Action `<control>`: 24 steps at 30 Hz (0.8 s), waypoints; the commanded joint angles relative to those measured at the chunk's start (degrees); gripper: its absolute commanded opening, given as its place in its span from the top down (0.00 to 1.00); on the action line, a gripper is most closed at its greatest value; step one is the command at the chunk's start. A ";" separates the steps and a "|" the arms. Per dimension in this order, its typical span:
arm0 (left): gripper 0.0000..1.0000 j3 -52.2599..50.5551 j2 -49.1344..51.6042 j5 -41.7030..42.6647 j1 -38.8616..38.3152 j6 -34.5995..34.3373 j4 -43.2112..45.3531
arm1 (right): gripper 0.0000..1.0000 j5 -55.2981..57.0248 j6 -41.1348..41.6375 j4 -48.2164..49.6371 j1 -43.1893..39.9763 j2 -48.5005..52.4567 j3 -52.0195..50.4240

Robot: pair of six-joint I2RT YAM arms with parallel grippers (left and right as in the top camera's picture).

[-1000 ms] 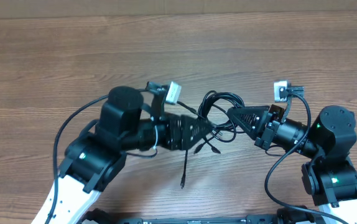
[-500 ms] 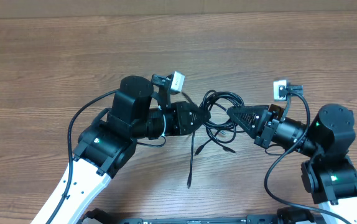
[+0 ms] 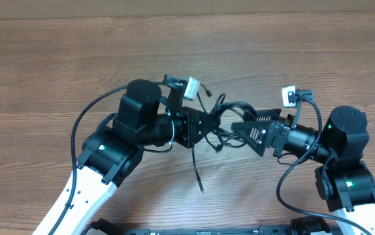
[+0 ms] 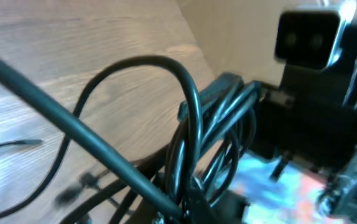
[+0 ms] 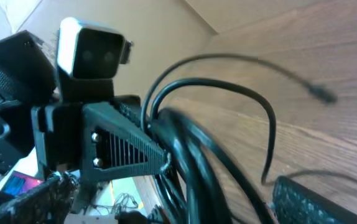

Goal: Untangle cables

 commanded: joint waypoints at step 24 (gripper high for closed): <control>0.96 1.22 0.28 2.62 0.13 35.41 -18.78 | 0.42 1.81 -53.22 -22.12 0.00 -0.11 1.09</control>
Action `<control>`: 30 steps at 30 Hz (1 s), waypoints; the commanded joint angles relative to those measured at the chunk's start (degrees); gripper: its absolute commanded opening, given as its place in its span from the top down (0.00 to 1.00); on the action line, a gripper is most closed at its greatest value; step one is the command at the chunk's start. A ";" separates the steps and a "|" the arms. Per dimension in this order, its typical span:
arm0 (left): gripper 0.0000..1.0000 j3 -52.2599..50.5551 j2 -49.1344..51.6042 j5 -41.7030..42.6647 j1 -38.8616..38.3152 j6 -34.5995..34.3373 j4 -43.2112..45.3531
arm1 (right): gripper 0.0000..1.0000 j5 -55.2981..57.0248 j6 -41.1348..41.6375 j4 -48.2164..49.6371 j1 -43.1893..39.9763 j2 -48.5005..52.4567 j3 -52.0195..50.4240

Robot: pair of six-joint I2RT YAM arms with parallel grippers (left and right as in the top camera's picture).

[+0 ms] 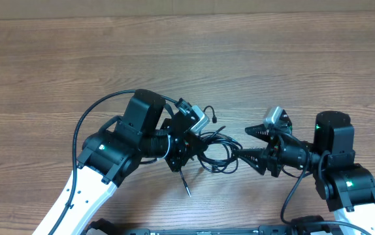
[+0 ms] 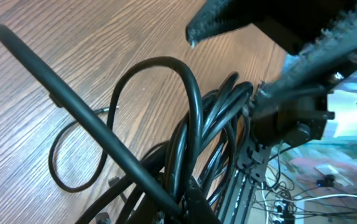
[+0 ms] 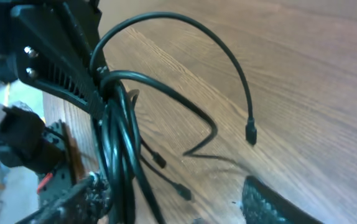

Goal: Untangle cables

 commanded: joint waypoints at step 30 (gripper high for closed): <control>0.96 1.20 1.57 -7.41 -3.63 -17.38 0.39 | 0.96 19.02 31.71 1.86 -0.07 -0.15 1.03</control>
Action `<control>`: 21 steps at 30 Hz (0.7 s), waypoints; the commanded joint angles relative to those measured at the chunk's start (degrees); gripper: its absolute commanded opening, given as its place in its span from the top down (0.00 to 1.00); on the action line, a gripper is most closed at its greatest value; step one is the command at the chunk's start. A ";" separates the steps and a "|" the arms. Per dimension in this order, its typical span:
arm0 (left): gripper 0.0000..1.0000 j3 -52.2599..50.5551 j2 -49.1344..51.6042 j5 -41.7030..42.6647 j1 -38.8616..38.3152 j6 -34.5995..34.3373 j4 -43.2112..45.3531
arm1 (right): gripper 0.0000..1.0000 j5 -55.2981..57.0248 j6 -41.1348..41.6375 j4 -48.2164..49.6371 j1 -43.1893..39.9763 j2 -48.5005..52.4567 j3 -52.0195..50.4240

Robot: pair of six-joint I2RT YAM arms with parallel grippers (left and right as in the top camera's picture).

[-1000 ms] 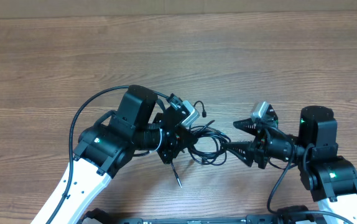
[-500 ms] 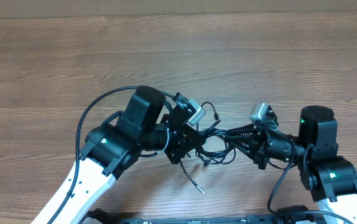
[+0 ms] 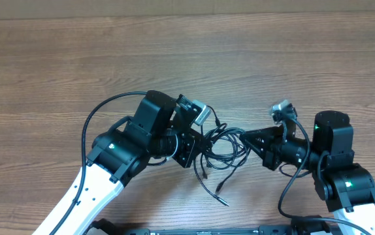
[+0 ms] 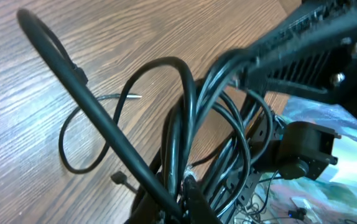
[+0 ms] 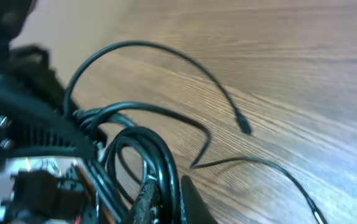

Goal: Untangle cables

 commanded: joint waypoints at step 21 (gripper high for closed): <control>0.96 1.11 -0.07 -20.44 -0.11 -11.56 -0.83 | 0.87 26.91 24.09 -17.75 -0.70 -0.13 1.03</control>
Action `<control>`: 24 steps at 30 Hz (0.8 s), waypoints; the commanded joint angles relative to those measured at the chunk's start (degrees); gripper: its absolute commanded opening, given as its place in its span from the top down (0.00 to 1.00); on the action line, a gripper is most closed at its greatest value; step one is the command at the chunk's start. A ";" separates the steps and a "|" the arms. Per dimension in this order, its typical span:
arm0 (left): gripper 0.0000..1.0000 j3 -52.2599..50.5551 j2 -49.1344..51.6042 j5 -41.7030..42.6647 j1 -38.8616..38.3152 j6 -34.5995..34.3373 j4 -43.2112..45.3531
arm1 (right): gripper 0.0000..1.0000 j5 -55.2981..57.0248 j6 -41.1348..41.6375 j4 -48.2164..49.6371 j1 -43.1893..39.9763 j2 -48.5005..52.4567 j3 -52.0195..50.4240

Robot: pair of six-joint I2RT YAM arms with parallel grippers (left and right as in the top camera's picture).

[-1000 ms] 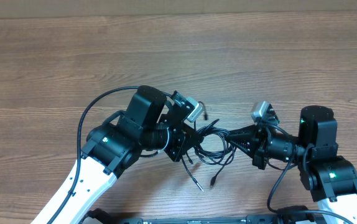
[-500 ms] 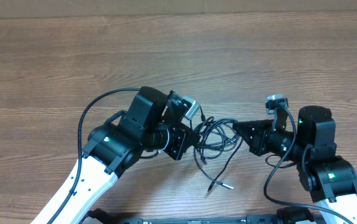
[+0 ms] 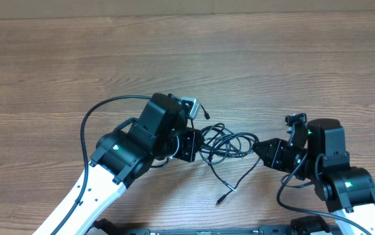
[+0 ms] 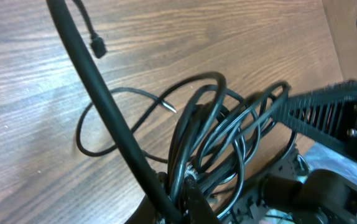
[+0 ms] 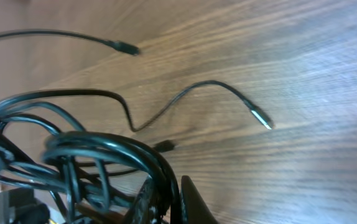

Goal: Untangle cables

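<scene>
A tangle of thin black cables (image 3: 228, 145) hangs stretched between my two grippers over the wooden table (image 3: 187, 59). My left gripper (image 3: 197, 145) is shut on its left side, and the left wrist view shows several strands pinched at the left gripper (image 4: 181, 186). The right gripper (image 3: 260, 149) is shut on the right side, loops bunched at its fingertips (image 5: 169, 193). One loose cable end (image 3: 221, 198) trails toward the front of the table. A second end with a small plug (image 3: 207, 113) sticks up behind the left wrist.
The left arm's own thick black cable (image 3: 93, 121) arcs out to the left of its wrist. In the left wrist view the same thick cable (image 4: 97, 93) crosses the picture. The right gripper's ribbed finger (image 4: 328, 109) shows beyond the tangle.
The right gripper has moved to the right and a little nearer the front edge. The tangle is drawn out wider between the grippers. The loose front end now lies more to the right.
At first both grippers held the tangle close together, wrists rolled, one end hanging toward the front. Then the wrists stood turned and the bundle lay compact between them. After that the loops had spread a little, and now they stretch wider apart.
</scene>
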 commanded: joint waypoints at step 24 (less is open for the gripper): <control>0.96 2.16 -2.38 19.10 1.51 47.82 0.15 | 0.40 -23.02 -44.44 5.92 -1.33 -0.13 0.87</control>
